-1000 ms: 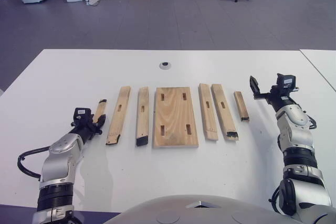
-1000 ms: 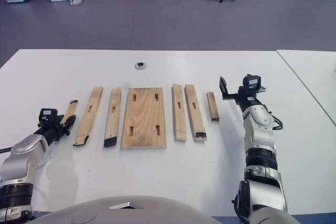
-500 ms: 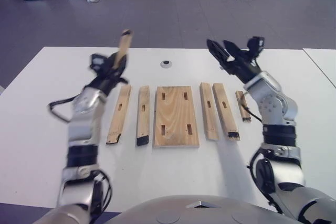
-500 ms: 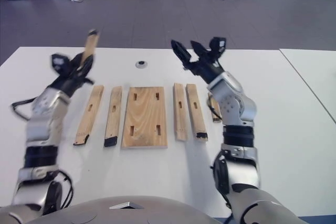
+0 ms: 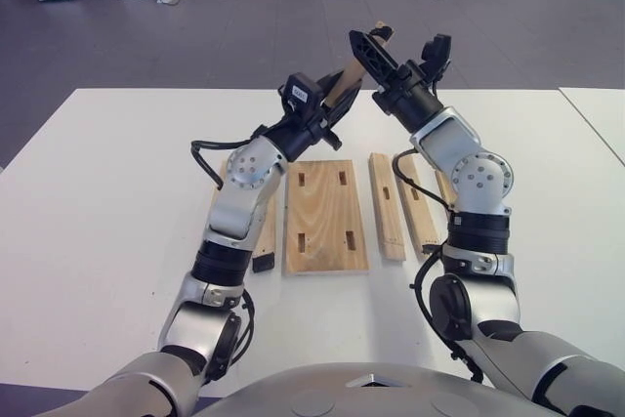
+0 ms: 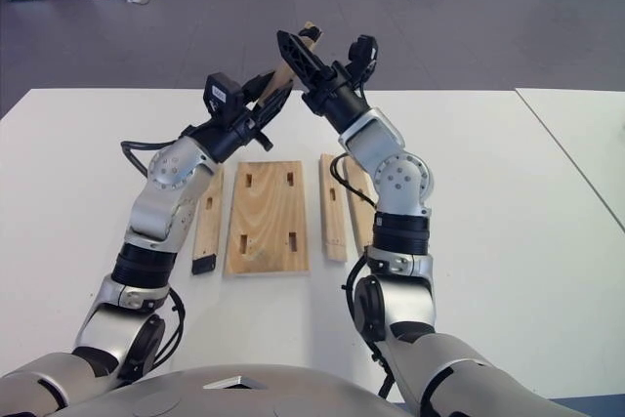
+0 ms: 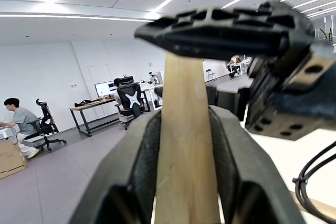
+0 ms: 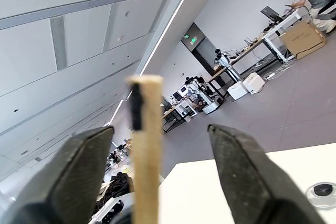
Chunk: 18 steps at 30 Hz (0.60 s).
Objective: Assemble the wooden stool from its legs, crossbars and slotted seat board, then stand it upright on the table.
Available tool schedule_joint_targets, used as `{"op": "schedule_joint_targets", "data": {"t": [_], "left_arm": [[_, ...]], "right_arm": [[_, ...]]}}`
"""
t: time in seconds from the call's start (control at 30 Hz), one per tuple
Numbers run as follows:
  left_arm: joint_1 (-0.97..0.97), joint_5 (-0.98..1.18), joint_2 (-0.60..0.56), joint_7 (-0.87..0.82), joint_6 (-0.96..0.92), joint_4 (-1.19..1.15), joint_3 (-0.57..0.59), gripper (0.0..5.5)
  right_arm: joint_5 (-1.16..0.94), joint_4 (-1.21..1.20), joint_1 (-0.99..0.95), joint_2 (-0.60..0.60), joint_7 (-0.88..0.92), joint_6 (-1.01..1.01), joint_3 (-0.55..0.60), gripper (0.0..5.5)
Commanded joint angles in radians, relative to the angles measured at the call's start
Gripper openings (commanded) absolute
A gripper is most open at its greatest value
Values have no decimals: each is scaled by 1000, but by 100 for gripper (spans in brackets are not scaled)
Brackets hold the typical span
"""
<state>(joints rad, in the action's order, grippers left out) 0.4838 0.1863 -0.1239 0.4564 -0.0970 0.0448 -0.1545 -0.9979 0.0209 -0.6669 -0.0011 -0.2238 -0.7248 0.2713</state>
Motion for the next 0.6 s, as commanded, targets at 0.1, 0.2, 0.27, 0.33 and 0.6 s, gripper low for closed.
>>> {"op": "schedule_joint_targets", "data": {"t": [0.1, 0.2, 0.27, 0.33, 0.6], "left_arm": [[-1, -8, -24, 38, 1, 27, -10, 127], [-3, -12, -25, 44, 2, 33, -15, 127], [-1, -19, -28, 49, 6, 33, -22, 127], [-1, -27, -33, 52, 10, 34, -30, 127], [-55, -80, -96, 83, 18, 36, -57, 218]], "right_arm": [[-80, -22, -39, -46, 37, -81, 29, 219], [-119, -41, -30, -68, 32, -125, 27, 158], [-132, -52, -23, -74, 34, -137, 25, 131], [-137, -60, -19, -76, 37, -140, 24, 88], [43, -188, 213, -151, 14, -42, -19, 41]]}}
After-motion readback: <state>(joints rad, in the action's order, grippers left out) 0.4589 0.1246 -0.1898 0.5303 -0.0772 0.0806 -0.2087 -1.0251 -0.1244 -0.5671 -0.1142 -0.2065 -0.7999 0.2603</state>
